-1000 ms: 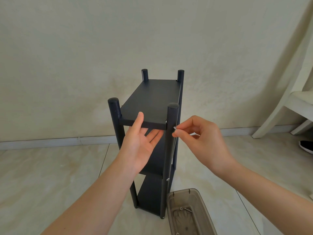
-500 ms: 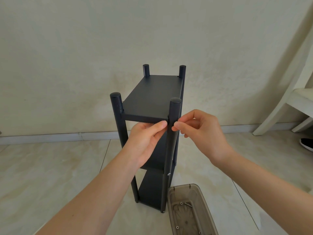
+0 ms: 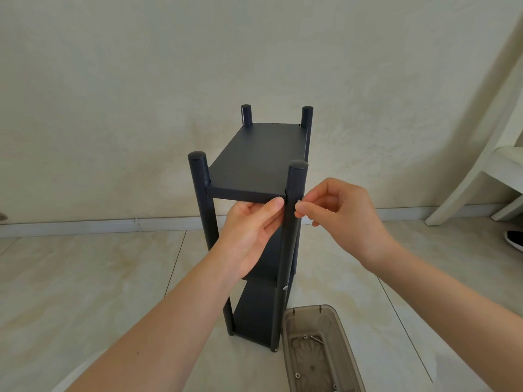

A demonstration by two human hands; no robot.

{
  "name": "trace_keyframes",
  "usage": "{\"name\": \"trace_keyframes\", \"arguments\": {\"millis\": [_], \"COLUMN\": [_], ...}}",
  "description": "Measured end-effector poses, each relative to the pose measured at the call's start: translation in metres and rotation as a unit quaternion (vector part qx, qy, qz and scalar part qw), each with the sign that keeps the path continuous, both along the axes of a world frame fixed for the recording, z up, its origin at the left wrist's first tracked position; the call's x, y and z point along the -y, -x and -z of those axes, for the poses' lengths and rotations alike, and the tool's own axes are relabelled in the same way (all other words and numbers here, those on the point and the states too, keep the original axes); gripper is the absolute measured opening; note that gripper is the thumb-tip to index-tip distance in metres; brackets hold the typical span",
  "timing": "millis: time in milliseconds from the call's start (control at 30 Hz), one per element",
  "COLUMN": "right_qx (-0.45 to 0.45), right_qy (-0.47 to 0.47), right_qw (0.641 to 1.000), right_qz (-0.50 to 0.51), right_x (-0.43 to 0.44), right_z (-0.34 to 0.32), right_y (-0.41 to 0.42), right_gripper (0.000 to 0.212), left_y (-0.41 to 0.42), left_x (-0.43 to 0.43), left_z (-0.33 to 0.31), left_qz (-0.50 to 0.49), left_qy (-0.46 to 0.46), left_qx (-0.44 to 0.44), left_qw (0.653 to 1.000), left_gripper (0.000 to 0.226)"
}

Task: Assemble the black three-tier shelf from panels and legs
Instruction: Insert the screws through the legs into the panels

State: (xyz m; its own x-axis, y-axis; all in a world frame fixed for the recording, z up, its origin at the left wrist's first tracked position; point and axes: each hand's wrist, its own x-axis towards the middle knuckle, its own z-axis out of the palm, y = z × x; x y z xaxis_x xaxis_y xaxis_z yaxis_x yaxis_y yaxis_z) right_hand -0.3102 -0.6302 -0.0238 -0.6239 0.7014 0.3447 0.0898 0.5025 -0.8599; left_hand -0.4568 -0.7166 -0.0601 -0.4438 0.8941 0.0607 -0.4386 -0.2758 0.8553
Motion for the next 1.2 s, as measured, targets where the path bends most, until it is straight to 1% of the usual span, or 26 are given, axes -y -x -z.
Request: {"name": "trace_keyframes", "arguments": {"millis": [100, 200, 267, 367, 500, 600, 733, 833, 900, 967, 1100, 1200], "right_qx": [0.012, 0.031, 0.033, 0.031, 0.043, 0.038, 0.029, 0.015, 0.016, 0.021, 0.016, 0.009], "right_qy": [-0.049, -0.137, -0.147, -0.143, -0.148, -0.133, -0.086, -0.052, -0.045, -0.044, -0.03, -0.027], "right_qw": [0.999, 0.99, 0.988, 0.989, 0.988, 0.99, 0.996, 0.999, 0.999, 0.999, 0.999, 1.0], "right_qz": [0.015, 0.025, 0.025, 0.03, 0.02, 0.016, 0.007, -0.002, -0.007, -0.013, -0.013, -0.013], "right_x": [0.0, 0.003, 0.004, 0.002, 0.001, -0.001, -0.003, -0.005, -0.007, -0.007, -0.007, -0.009], "right_z": [0.0, -0.002, -0.003, -0.002, -0.002, -0.002, -0.001, -0.002, -0.002, -0.002, -0.001, -0.001], "right_y": [-0.002, -0.005, -0.006, -0.005, -0.006, -0.009, -0.008, -0.007, -0.007, -0.007, -0.006, -0.008], "right_gripper": [0.017, 0.027, 0.027, 0.021, 0.014, 0.016, 0.022, 0.02, 0.016, 0.014, 0.014, 0.014], "left_y": [-0.001, -0.002, -0.003, -0.005, -0.005, -0.005, -0.009, -0.009, -0.009, -0.009, -0.011, -0.013], "left_x": [0.0, -0.001, -0.002, -0.003, -0.003, -0.003, -0.003, -0.004, -0.004, -0.004, -0.004, -0.007], "left_z": [0.0, 0.0, 0.0, 0.001, 0.001, 0.002, 0.002, 0.003, 0.003, 0.002, 0.004, 0.004], "left_qz": [0.0, -0.009, -0.013, -0.022, -0.018, -0.023, -0.041, -0.047, -0.048, -0.049, -0.03, -0.009], "left_qy": [-0.004, 0.002, 0.007, 0.007, 0.0, 0.003, 0.005, 0.003, 0.005, 0.011, 0.026, 0.023], "left_qx": [0.004, 0.006, 0.004, 0.001, 0.004, 0.002, 0.002, -0.004, -0.01, -0.014, -0.003, 0.003], "left_qw": [1.0, 1.0, 1.0, 1.0, 1.0, 1.0, 0.999, 0.999, 0.999, 0.999, 0.999, 1.0], "left_gripper": [0.039, 0.033, 0.035, 0.04, 0.032, 0.026, 0.028, 0.02, 0.02, 0.026, 0.014, 0.016]}}
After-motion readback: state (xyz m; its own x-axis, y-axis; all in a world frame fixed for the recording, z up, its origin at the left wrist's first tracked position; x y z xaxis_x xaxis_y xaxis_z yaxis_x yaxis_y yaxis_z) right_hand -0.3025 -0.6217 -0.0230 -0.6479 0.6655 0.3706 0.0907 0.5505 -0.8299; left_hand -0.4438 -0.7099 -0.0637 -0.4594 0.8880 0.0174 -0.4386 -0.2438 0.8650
